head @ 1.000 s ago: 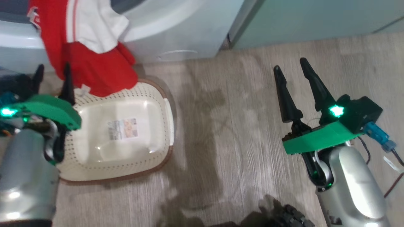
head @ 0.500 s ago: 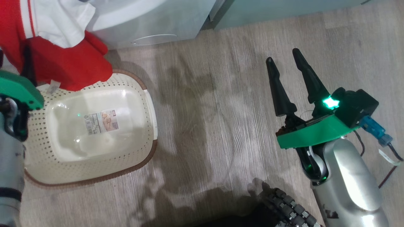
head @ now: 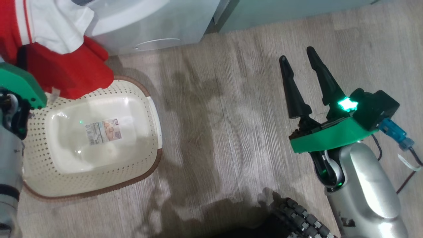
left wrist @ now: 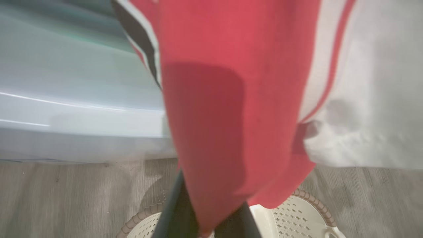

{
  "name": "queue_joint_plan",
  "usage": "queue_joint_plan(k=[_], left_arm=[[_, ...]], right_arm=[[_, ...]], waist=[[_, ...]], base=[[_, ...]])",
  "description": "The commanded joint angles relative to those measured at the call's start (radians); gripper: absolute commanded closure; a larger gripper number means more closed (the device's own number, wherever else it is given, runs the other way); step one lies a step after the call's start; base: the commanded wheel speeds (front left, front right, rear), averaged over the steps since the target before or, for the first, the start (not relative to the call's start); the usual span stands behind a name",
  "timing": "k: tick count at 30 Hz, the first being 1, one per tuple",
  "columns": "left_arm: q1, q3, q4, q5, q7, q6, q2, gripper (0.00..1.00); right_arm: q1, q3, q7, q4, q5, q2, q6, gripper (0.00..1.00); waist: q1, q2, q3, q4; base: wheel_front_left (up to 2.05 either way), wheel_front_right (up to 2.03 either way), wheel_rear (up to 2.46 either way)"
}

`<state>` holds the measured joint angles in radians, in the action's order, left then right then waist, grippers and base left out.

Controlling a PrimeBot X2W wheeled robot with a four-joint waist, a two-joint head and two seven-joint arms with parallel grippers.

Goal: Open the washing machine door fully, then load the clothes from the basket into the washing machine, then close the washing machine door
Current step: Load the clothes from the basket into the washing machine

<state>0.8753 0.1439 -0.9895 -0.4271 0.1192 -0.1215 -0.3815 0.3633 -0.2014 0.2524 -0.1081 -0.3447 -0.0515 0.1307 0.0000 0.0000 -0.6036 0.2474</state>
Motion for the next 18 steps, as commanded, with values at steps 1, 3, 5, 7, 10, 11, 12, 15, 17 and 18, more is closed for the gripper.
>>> queue_joint_plan(k=[1,3,5,7,10,11,12,15,17,18], left_arm=[[0.011,-0.013,0.030,-0.010,-0.009,-0.005,-0.043,1.00],[0.004,-0.003,0.055,-0.022,-0.030,-0.006,-0.038,1.00],[-0.003,0.006,0.093,-0.035,-0.054,-0.007,-0.039,1.00],[-0.009,0.009,0.146,-0.051,-0.076,-0.008,-0.042,1.00],[-0.021,0.014,0.245,-0.067,-0.117,-0.008,-0.057,1.00],[-0.026,0.012,0.279,-0.077,-0.137,-0.008,-0.061,1.00],[-0.026,0.012,0.279,-0.077,-0.137,-0.008,-0.061,1.00],[-0.035,0.004,0.385,-0.098,-0.196,-0.005,-0.083,1.00],[-0.037,-0.007,0.451,-0.116,-0.238,0.004,-0.095,1.00],[-0.034,-0.013,0.480,-0.127,-0.261,0.009,-0.097,1.00]], right_arm=[[-0.020,-0.012,0.009,0.031,-0.009,0.001,0.000,0.00],[-0.025,-0.010,0.009,0.031,-0.013,0.001,0.000,0.00],[-0.029,-0.007,0.009,0.031,-0.016,0.001,0.000,0.00],[-0.032,-0.006,0.009,0.031,-0.020,0.001,0.000,0.00],[-0.035,-0.007,0.009,0.029,-0.026,0.001,0.000,0.00],[-0.034,-0.010,0.009,0.029,-0.030,0.001,0.000,0.00],[-0.034,-0.010,0.009,0.029,-0.030,0.001,0.000,0.00],[-0.032,-0.020,0.009,0.030,-0.044,0.001,0.000,0.00],[-0.031,-0.025,0.009,0.032,-0.056,0.001,0.000,0.00],[-0.032,-0.026,0.009,0.033,-0.062,0.001,0.000,0.00]], waist=[[0.0000,0.0000,0.011,-0.008],[0.0000,0.0000,0.021,-0.015],[0.0000,0.0000,0.032,-0.023],[0.0000,0.0000,0.042,-0.029],[0.0000,0.0000,0.053,-0.034],[0.0000,0.0000,0.056,-0.034],[0.0000,0.0000,0.056,-0.034],[0.0000,0.0000,0.060,-0.024],[0.0000,0.0000,0.060,-0.015],[0.0000,0.0000,0.058,-0.010]], base=[[0.00,0.00,0.00],[0.00,0.00,0.00],[0.00,0.00,0.00],[0.00,0.00,0.00],[0.00,0.00,0.00],[0.00,0.00,0.00],[0.00,0.00,0.00],[0.00,0.00,0.00],[0.00,0.00,0.00],[0.00,0.00,0.00]])
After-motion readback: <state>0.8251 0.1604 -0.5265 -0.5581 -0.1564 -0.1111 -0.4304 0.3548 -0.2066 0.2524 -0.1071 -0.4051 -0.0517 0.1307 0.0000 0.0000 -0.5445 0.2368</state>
